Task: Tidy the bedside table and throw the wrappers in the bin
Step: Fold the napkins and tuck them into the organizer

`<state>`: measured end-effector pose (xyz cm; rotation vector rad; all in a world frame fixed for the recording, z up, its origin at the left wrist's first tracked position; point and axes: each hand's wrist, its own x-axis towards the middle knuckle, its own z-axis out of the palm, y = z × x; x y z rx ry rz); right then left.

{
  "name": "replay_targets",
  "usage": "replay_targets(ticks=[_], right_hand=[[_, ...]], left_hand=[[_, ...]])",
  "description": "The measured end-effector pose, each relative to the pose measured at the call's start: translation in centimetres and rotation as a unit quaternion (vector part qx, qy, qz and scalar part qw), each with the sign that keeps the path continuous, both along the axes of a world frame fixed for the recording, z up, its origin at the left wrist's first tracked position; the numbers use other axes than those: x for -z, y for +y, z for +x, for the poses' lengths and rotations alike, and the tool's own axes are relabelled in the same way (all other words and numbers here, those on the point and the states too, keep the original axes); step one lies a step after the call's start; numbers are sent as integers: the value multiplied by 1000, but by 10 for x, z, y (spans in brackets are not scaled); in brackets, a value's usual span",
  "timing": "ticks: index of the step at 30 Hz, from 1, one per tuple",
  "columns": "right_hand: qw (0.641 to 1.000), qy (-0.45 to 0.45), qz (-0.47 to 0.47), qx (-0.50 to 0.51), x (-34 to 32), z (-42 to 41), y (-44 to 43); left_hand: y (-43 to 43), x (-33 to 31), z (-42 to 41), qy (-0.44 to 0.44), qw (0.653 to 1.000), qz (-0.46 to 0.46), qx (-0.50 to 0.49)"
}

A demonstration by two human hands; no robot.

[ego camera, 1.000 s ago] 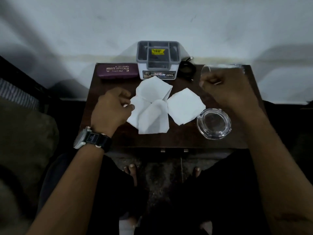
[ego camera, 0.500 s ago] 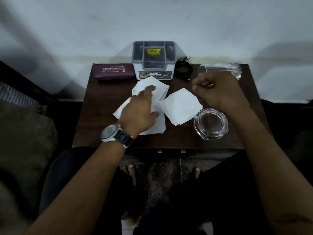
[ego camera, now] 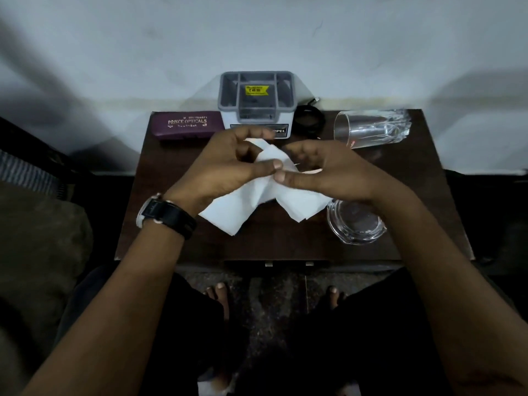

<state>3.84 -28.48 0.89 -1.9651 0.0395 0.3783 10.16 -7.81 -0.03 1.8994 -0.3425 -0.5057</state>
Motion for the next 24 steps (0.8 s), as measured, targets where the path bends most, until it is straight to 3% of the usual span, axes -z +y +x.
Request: replay_targets(ticks=[2,5,13,16,20,24], right_hand=[[998,11,68,-3,-1,-1,4],[996,-3,69,61,-3,2,5],[974,47,164,146,2,4,-6],[969,11,149,198,4,9,-6],[943,32,159,292,10,13,-16],[946,35,89,309,20,11,-25]], left_hand=[[-4,-5,-2,20,997,-73,-27],[-9,-2,-3,32,989,-122,-80],[-14,-2,-4,35,987,-124,-94],[-12,-4,-2,36,983,-132,-124],[-16,2,-2,85,979,-124,-136],[-16,13,-7,109,988,-31,-106]])
